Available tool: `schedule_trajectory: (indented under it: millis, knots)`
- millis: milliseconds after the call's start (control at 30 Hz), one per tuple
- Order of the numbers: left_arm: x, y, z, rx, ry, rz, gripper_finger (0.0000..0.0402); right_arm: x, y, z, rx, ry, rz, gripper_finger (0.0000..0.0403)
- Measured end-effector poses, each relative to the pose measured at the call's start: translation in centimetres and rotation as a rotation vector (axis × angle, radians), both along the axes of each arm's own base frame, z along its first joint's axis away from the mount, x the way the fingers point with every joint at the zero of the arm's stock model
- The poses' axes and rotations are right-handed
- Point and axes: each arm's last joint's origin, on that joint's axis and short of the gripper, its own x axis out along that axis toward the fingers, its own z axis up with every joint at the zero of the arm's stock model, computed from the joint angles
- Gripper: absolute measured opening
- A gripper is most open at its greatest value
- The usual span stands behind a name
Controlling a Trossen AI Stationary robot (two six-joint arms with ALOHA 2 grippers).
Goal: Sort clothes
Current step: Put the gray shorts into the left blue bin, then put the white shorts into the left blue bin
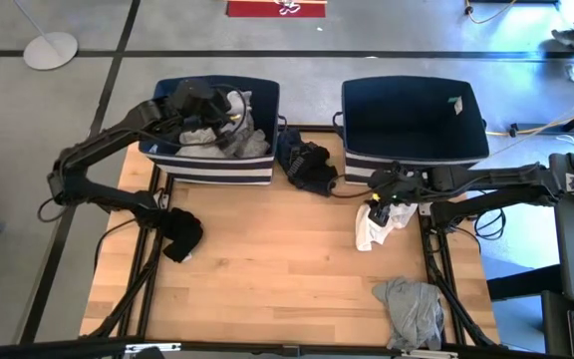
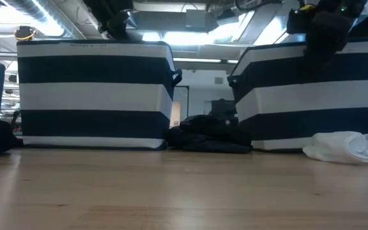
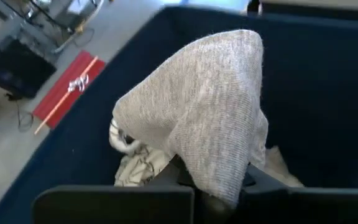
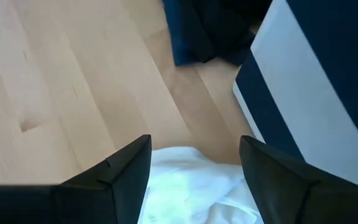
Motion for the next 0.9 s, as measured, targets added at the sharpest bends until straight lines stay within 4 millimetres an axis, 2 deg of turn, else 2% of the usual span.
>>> schedule_trajectory:
  millis: [333, 433, 567, 733, 900]
  knots:
    - [0.8, 0.9, -1.6, -0.052, 0.082, 0.027, 0.0018, 0.2, 0.2, -0.9, 0.090, 0.013, -0.001, 0.0246]
    - [0.9, 1.0, -1.6, -0.044, 0.093, 0.026, 0.0037, 0.2, 0.2, -0.9, 0.092, 0.013, -0.002, 0.0246]
    - [0.8, 1.0, -1.6, -0.046, 0.088, 0.032, 0.0080, 0.1, 0.3, -1.0, 0.120, 0.019, 0.009, 0.0246]
    - [0.3, 0.4, -0.4, -0.033, 0.040, 0.039, 0.0130, 0.1, 0.5, -1.0, 0.179, 0.023, 0.014, 0.0246]
    - [-0.9, -0.9, 1.2, -0.017, -0.032, 0.033, 0.0154, -0.3, 0.7, -1.2, 0.270, 0.065, -0.024, 0.0246]
